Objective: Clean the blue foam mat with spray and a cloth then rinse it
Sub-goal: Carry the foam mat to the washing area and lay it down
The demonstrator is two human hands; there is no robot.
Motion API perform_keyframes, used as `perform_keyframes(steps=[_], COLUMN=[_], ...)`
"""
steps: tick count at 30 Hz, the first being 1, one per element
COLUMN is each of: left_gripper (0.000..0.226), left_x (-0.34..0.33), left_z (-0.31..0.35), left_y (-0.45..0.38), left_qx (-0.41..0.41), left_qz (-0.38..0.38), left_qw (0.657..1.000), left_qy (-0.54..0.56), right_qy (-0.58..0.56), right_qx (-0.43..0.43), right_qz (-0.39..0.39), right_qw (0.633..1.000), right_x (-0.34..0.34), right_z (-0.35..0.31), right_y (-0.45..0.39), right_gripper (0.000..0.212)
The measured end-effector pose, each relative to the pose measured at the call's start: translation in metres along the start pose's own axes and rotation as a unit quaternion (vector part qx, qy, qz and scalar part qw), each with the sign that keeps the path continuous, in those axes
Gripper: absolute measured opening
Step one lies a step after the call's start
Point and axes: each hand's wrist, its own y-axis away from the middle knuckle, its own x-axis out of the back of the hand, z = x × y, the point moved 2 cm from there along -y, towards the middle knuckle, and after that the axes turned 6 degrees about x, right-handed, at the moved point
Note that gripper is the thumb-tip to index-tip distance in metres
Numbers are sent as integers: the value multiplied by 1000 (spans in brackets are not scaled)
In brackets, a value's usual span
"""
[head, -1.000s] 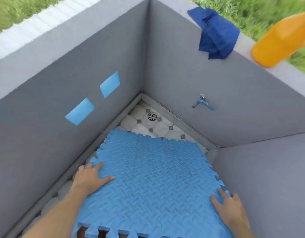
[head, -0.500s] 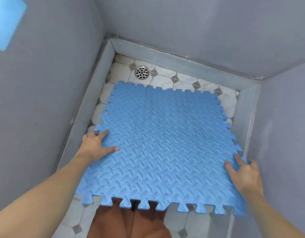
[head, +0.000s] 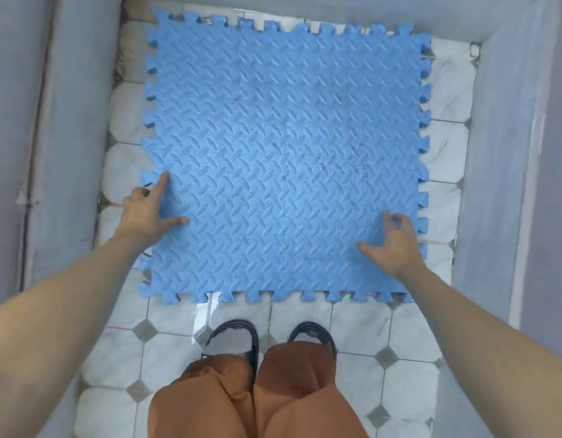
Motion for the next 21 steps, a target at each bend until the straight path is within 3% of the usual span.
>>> perform_keyframes(steps=[6, 10, 13, 16, 21], left_gripper=[100, 92, 83, 74, 65], left_x=[-12, 31, 108, 216, 420], left_z=[2, 32, 81, 137, 224], left_y=[-11, 26, 80, 149, 261], left_qx=[6, -23, -87, -168, -290], left_qz=[3, 43, 104, 200, 309], left_qw=[1000, 998, 990, 965, 902], left_qy=[9, -33, -28, 37, 82], right_qy=[89, 121, 103, 23, -104], right_qx=[24, 18, 34, 55, 120], right_qz=[19, 1, 43, 140, 344], right_qw=[996, 992, 993, 988, 926], right_x=[-10, 41, 126, 244, 456], right_z=[-1, -21, -61, -117, -213], right_y=[2, 36, 75, 126, 226], right_gripper=[100, 105, 102, 99, 90])
